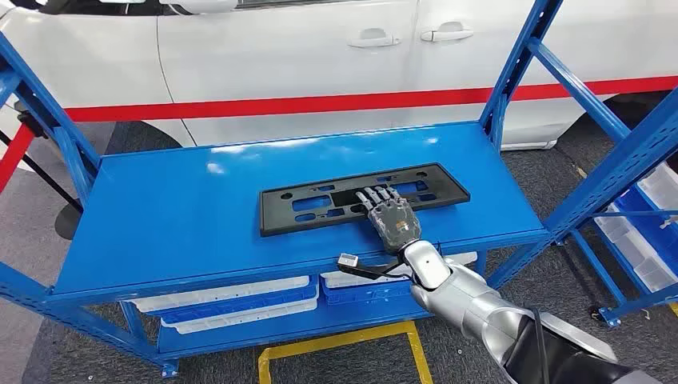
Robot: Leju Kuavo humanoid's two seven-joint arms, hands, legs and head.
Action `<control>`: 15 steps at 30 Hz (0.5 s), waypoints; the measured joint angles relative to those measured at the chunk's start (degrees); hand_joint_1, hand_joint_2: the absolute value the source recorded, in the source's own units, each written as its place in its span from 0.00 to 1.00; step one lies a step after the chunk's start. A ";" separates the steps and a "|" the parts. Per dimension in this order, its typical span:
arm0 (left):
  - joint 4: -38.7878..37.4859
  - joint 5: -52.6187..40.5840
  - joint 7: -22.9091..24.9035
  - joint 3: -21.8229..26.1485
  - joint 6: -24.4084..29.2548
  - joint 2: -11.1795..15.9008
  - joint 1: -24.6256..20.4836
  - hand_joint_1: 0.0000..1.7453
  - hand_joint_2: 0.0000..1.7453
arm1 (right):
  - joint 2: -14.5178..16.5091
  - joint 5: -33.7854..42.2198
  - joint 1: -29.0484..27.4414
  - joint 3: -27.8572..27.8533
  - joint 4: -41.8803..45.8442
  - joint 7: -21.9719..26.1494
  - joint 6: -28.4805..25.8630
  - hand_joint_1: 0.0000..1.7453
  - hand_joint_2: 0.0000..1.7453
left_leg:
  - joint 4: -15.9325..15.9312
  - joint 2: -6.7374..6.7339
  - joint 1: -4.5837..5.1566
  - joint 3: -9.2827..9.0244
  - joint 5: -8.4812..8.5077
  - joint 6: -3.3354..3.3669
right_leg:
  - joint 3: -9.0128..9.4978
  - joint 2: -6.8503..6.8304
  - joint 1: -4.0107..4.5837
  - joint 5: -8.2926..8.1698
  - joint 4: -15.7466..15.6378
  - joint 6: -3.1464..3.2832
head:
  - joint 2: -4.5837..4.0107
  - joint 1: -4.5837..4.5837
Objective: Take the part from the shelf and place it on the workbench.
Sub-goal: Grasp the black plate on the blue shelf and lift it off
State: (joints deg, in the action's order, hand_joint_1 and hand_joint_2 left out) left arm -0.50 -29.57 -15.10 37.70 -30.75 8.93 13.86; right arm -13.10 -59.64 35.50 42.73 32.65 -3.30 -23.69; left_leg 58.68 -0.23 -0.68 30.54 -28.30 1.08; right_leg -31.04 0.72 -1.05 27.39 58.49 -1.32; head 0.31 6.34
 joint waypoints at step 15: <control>0.00 0.28 0.00 0.00 0.00 -0.23 0.11 0.00 0.75 | 0.43 0.17 -0.84 -0.40 0.82 0.48 0.70 0.95 1.00 | 0.00 0.00 -0.11 0.02 -0.17 -0.25 | -0.01 0.03 0.31 0.13 0.02 0.18 | 0.00 0.00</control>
State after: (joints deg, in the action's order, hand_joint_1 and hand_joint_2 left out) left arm -0.50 -29.29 -15.10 37.70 -30.75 8.69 13.97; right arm -12.68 -59.46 34.65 42.33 33.47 -2.82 -22.99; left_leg 58.67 -0.22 -0.79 30.57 -28.47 0.83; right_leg -31.06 0.75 -0.74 27.52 58.51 -1.14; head 0.30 6.34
